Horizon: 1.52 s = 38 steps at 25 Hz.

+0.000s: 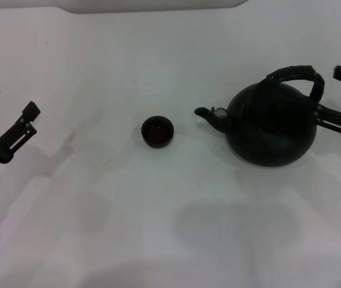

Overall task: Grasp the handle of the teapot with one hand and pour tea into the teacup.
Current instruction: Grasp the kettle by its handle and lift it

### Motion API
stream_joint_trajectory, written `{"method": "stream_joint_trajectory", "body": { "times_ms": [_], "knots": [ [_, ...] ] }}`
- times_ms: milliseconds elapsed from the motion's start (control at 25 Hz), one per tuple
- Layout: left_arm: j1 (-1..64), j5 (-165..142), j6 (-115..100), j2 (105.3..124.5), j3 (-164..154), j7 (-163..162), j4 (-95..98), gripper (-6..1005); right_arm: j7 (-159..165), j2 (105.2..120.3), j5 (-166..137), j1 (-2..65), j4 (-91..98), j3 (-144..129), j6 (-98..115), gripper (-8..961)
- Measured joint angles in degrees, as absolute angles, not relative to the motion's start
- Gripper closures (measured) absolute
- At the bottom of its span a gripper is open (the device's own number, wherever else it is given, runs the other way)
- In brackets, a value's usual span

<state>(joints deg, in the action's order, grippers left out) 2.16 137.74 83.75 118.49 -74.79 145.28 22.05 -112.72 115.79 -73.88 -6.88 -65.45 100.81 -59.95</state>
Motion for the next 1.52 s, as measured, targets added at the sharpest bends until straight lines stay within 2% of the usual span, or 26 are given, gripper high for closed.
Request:
{"method": "stream_joint_trajectory", "body": {
  "times_ms": [320, 680, 880, 1320, 1520],
  "knots": [
    [2.0, 137.9, 84.0, 118.59, -74.2, 145.2, 22.0, 135, -113.4, 115.51, -73.6, -2.2, -61.4, 98.9, -56.8, 105],
    [2.2, 138.0, 84.0, 118.57, -73.5, 145.2, 22.0, 135, -114.2, 115.39, -73.4, -1.5, -60.5, 99.4, -55.6, 148],
    [2.5, 138.0, 83.7, 118.56, -73.5, 145.2, 22.0, 135, -115.1, 115.38, -73.4, -1.8, -60.5, 99.5, -55.3, 360],
    [3.0, 137.8, 83.4, 118.47, -72.3, 145.2, 21.9, 136, -116.6, 115.46, -73.4, -1.9, -60.3, 99.5, -54.5, 624],
    [3.0, 137.7, 83.4, 118.47, -72.0, 145.2, 21.9, 136, -116.7, 115.44, -73.3, -1.4, -59.8, 99.4, -54.5, 700]
  ]
}}
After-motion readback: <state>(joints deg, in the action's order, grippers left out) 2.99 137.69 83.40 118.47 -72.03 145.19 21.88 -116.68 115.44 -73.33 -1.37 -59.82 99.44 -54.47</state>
